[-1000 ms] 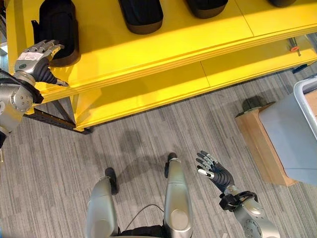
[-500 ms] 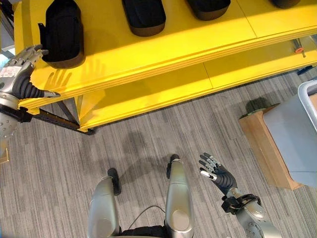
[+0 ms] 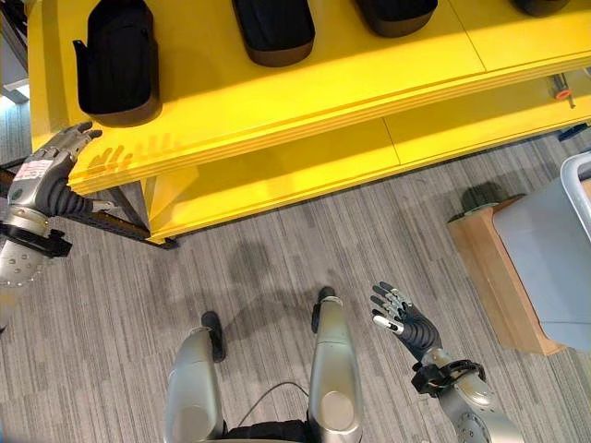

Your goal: Move parts from the plastic box to the shelf.

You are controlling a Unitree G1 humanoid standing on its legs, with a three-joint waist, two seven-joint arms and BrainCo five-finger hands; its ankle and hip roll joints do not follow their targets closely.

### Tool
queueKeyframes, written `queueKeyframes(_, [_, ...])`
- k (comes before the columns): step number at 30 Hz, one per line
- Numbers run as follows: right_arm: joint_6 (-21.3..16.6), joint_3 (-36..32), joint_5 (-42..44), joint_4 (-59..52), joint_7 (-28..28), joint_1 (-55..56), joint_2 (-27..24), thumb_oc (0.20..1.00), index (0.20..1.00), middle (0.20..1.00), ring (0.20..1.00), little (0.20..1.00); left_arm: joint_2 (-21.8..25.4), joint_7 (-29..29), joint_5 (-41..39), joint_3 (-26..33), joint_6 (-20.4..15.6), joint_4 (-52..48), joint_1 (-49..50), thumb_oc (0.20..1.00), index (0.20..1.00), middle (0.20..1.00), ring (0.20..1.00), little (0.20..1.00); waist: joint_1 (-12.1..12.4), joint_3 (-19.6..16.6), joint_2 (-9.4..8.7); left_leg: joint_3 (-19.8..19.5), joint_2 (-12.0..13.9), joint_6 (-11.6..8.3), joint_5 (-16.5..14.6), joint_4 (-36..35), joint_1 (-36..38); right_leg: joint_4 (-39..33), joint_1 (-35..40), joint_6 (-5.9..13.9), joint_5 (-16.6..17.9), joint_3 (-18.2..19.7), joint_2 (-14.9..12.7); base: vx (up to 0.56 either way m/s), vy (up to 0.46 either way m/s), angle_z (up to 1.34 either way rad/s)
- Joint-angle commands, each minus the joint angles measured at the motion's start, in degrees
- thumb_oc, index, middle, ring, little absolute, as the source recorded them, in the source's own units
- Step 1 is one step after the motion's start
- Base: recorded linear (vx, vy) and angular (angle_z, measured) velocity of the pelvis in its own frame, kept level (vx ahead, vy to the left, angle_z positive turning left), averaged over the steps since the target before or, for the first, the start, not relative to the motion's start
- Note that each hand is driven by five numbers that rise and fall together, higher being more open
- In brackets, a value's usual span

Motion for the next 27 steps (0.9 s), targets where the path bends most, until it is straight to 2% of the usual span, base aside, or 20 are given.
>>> queueKeyframes(1, [-2.2,-1.0,-0.8,-1.5,-0.4,0.6,0.0,1.000,1.000,1.000,1.000,1.000,0.8,0.0,-1.4,0.0,-1.4,0.3,0.4,1.000,1.000,1.000,1.000,1.000,0.2,-2.5,-2.59,-4.8,1.9,0.68,2.5,0.5,-3.7,-6.8,4.9,4.35,6.1,1.3,-5.1,0.00,0.000,0.00])
queueKeyframes(13, [-2.1,-0.4,-0.1,-0.8,-1.1,0.2,-0.3,1.000,1.000,1.000,1.000,1.000,-2.7,1.2,-2.8,-6.4,0.0,9.4,-7.1,1.000,1.000,1.000,1.000,1.000,-0.5,-2.6,-3.34,-4.7,2.1,0.67,2.4,1.2,-4.4,-6.3,4.1,4.34,6.2,1.8,-5.0,0.00,0.000,0.00])
queueKeyframes(27, [-1.8,0.9,0.4,0.4,-1.1,-0.5,-0.9,1.000,1.000,1.000,1.000,1.000,-2.7,2.8,-3.7,-11.5,2.0,16.1,-17.7,1.000,1.000,1.000,1.000,1.000,-1.0,-3.0,-3.96,-4.7,2.2,0.52,2.3,1.7,-4.5,-5.5,3.5,4.33,6.0,2.2,-4.9,0.00,0.000,0.00])
